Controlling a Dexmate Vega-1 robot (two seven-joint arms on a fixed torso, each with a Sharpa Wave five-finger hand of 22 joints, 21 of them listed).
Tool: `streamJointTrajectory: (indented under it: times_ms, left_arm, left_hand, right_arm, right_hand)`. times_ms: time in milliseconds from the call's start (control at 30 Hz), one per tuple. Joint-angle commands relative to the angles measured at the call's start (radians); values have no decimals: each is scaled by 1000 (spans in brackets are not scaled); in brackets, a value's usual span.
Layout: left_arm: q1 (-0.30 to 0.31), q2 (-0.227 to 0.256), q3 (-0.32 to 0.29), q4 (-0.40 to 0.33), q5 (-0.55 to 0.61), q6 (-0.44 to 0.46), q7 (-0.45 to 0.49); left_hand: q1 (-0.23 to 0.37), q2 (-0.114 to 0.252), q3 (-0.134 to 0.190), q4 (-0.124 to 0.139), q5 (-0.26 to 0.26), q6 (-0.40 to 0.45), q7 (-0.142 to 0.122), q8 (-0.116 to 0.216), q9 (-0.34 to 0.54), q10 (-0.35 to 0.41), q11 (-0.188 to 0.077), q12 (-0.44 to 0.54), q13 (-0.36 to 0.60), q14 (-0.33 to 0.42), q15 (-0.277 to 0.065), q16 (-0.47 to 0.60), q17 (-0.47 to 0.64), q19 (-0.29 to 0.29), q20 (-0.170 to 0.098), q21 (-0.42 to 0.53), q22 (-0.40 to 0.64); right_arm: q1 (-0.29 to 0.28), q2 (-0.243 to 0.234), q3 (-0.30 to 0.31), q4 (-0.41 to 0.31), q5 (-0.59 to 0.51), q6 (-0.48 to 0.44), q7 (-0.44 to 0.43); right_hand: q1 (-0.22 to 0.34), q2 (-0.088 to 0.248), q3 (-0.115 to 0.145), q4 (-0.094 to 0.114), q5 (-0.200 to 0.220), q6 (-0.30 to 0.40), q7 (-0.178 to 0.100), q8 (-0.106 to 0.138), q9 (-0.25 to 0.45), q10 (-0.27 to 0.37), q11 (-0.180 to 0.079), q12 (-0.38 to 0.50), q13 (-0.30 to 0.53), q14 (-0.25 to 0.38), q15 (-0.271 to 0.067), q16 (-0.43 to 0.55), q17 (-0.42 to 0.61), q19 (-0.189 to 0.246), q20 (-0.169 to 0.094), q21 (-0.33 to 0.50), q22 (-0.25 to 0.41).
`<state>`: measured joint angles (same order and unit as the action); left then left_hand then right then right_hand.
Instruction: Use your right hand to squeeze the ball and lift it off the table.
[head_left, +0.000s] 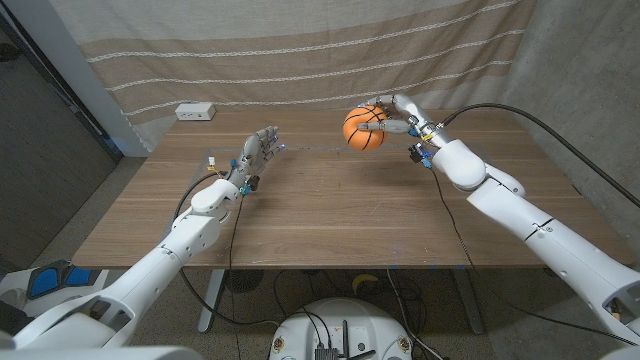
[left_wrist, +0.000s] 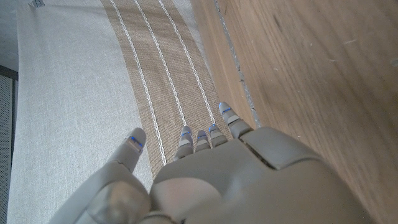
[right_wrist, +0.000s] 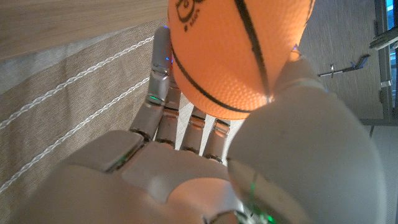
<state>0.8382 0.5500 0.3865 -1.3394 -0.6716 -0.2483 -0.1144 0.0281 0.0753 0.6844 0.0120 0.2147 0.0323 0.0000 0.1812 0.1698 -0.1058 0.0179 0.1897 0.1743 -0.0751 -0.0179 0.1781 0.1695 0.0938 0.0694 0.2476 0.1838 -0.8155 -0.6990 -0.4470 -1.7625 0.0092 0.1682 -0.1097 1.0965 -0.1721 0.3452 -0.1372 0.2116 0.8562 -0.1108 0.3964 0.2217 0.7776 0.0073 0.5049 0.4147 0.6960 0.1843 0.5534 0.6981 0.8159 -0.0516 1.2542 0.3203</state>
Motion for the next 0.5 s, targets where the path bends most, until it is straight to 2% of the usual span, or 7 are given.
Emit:
streamJointTrajectory:
  times_ms: [33, 500]
  left_arm:
    - [24, 11, -8, -33, -3, 13, 21]
    - [30, 20, -11, -42, -1, 10, 20]
  left_hand:
    - [-2, 49, 0, 4, 2, 8, 4, 0, 4, 0, 5, 3, 4, -1, 1, 2, 3, 8, 1, -1, 2]
    - [-2, 49, 0, 4, 2, 8, 4, 0, 4, 1, 5, 3, 4, -1, 2, 2, 3, 9, 2, -3, 2]
  right_arm:
    - [-21, 27, 29, 65, 100, 72, -28]
    - [-31, 47, 52, 114, 175, 117, -34]
  right_hand:
    - [290, 278, 11, -4, 3, 153, 143, 2, 3, 112, -25, 3, 122, 389, -405, -1, 5, -50, -164, 11, -1]
    - [292, 277, 8, -4, 4, 157, 142, -2, 3, 113, -23, -4, 131, 391, -405, -9, 8, -55, -164, 23, -15]
